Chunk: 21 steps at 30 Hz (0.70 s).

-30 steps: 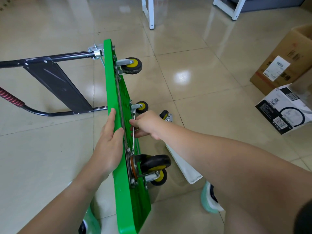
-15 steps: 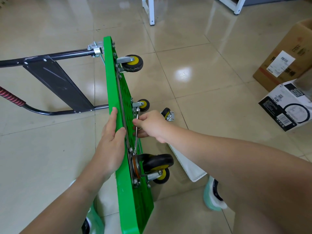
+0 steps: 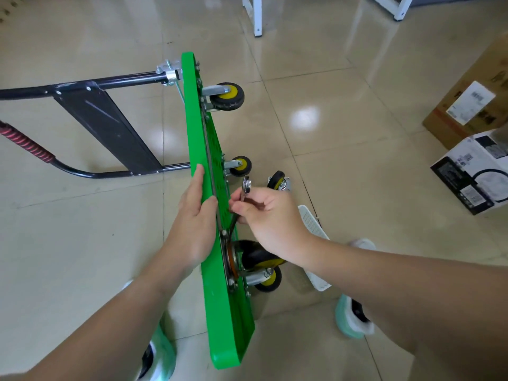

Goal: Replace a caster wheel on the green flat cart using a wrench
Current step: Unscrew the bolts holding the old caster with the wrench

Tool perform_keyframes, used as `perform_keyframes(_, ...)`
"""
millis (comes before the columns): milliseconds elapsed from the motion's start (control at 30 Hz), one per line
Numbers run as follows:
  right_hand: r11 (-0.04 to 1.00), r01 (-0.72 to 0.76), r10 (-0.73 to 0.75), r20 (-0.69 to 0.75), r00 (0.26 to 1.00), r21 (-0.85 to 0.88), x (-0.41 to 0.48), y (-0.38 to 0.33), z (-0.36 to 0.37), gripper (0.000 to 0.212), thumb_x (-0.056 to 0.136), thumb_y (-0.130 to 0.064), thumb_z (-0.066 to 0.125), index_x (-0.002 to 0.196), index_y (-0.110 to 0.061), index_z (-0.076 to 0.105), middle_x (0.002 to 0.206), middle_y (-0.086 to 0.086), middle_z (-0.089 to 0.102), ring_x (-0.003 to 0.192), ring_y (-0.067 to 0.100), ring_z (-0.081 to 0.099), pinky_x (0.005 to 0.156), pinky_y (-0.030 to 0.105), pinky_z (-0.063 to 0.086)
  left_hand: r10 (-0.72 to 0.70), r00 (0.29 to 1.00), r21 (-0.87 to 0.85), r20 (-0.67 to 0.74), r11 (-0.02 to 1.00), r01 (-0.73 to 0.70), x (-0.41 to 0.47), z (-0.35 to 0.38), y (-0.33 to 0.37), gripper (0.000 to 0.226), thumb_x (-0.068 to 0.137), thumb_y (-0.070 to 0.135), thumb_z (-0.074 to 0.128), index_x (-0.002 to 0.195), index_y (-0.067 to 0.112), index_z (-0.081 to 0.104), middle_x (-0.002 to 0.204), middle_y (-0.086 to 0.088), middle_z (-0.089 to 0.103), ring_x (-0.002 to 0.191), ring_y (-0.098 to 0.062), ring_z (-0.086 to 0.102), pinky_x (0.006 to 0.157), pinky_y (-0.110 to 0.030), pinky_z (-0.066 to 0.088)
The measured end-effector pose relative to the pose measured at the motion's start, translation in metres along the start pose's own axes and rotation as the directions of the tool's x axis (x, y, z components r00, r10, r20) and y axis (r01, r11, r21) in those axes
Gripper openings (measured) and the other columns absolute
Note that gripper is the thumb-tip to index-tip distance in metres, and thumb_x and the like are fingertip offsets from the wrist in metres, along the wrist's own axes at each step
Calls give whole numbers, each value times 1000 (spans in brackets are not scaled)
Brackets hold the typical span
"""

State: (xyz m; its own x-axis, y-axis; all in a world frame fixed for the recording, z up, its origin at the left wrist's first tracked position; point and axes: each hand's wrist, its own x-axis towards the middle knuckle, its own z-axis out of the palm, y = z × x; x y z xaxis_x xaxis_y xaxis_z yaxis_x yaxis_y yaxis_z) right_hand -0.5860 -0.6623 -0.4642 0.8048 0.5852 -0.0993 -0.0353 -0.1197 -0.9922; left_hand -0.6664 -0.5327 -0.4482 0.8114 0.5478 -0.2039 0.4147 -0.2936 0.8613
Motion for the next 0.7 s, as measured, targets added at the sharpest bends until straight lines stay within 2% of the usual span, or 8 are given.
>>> perform_keyframes(100, 999, 11, -11, -1, 1000, 46, -1, -29, -14, 22, 92, -5, 69, 88, -26, 74, 96, 5, 77, 92, 16, 74, 83, 34, 62, 11, 1000, -20, -14, 1000, -11, -2, -1, -1, 63, 110, 18, 35, 166, 35, 13, 169, 16, 17, 145, 9, 17, 117, -15, 11)
perform_keyframes(200, 994, -34, 22, 115, 993, 105, -11, -55, -30, 15, 94, -2, 64, 91, -14, 71, 91, 12, 74, 88, 19, 73, 81, 35, 62, 10, 1000, -40, -16, 999, -10, -4, 0, 1, 62, 110, 20, 34, 166, 37, 13, 169, 15, 18, 141, 8, 19, 114, -17, 14)
perform_keyframes(367, 992, -84, 65, 194, 979, 95, -36, -62, -22, 19, 93, 1, 64, 84, -15, 71, 82, 7, 73, 80, 17, 71, 78, 34, 63, 4, 999, -87, -36, 996, -7, -9, 1, 5, 62, 109, 19, 35, 166, 34, 15, 168, 12, 22, 139, 12, 29, 108, -10, 19)
perform_keyframes(433, 993, -76, 59, 180, 982, 89, -41, -64, -19, 19, 93, 1, 65, 84, -14, 71, 82, 8, 73, 78, 16, 71, 73, 28, 62, 3, 999, -122, -32, 992, -6, -9, 2, 5, 62, 110, 16, 35, 166, 31, 15, 159, 13, 29, 105, 34, 41, 85, 7, 28)
perform_keyframes(467, 994, -62, 46, 174, 984, 90, -43, -67, -20, 19, 93, 1, 65, 85, -14, 71, 83, 10, 74, 80, 17, 72, 72, 27, 62, -6, 1000, -143, -31, 990, 1, -9, 3, 5, 62, 110, 15, 35, 166, 30, 15, 153, 13, 32, 87, 37, 43, 71, 9, 30)
perform_keyframes(500, 995, -48, 32, 169, 985, 92, -45, -69, -22, 18, 93, 1, 65, 85, -15, 71, 84, 10, 74, 82, 18, 73, 72, 27, 62, -14, 999, -156, -32, 988, 8, -9, 4, 4, 62, 110, 15, 36, 166, 29, 15, 151, 13, 34, 82, 34, 47, 63, 8, 32)
perform_keyframes(600, 994, -25, 6, 174, 985, 111, -50, -75, -25, 19, 93, 1, 64, 86, -15, 71, 80, 5, 75, 81, 18, 74, 69, 25, 61, -18, 999, -171, -49, 985, 9, -9, 5, 0, 62, 109, 19, 36, 166, 34, 16, 154, 8, 43, 96, 8, 57, 62, 1, 39)
perform_keyframes(700, 994, -47, 28, 186, 982, 99, -54, -71, -16, 20, 93, 1, 65, 84, -16, 72, 78, 3, 76, 79, 16, 74, 69, 25, 61, -36, 998, -210, -50, 977, 25, -10, 5, -1, 62, 109, 19, 37, 165, 39, 18, 135, 6, 56, 87, -4, 58, 63, -7, 46)
